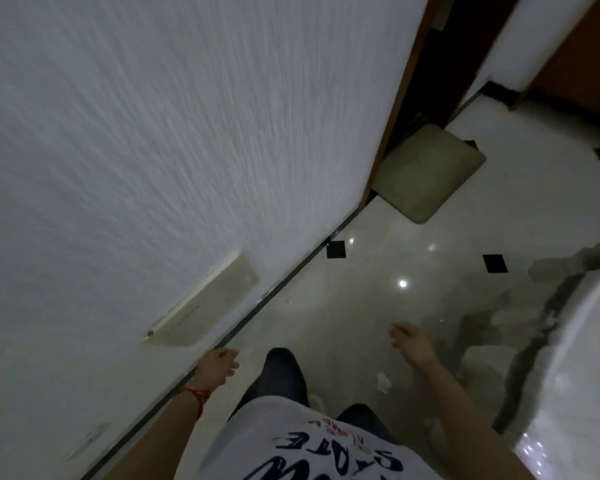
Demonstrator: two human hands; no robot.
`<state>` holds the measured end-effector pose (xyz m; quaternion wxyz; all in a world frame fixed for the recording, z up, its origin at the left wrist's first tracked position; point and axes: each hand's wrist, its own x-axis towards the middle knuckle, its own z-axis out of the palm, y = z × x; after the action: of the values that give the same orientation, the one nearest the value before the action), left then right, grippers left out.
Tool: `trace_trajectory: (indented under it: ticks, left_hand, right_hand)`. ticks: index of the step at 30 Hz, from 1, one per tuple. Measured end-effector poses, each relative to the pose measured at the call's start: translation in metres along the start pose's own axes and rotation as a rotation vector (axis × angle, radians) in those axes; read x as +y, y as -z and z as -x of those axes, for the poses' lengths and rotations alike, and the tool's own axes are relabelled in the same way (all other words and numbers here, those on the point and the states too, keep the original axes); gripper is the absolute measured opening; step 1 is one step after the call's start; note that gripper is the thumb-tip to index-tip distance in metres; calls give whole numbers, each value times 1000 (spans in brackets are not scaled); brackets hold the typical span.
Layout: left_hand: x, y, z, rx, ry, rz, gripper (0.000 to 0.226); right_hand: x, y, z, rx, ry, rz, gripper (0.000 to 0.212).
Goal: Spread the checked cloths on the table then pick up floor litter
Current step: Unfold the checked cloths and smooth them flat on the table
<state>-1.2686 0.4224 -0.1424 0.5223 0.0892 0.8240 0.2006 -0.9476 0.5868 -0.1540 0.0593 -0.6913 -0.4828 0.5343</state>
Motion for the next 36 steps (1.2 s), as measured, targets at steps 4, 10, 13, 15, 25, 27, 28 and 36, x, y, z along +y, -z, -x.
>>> trace_trajectory:
  ticks: [4, 10, 13, 15, 25, 27, 28, 36]
  left_hand:
    - [61, -4, -37, -55, 26, -59, 31]
    - [194, -28, -87, -177, -9, -221, 15]
    - [273, -52, -111, -238, -66, -309, 27]
    - [325, -74, -122, -275, -89, -357, 24]
    - [529, -237, -162, -405, -206, -443, 13]
    - [556, -264, -165, -400, -201, -450, 14]
    - [566, -275, -166, -395, -195, -472, 16]
    - [653, -352, -175, -368, -137, -526, 21]
  right_hand:
    - [-28, 20, -43, 88, -51, -92, 28]
    - [-46, 42, -83, 194, -217, -289, 21]
    - [-55, 54, -99, 239, -297, -414, 28]
    - [-58, 63, -109, 270, -342, -473, 29]
    - [-60, 168, -203, 372, -486, -676, 19]
    - [-65, 200, -227, 361, -494, -686, 19]
    - [-68, 216, -238, 366, -496, -694, 21]
    - [-112, 349, -317, 435, -389, -747, 30]
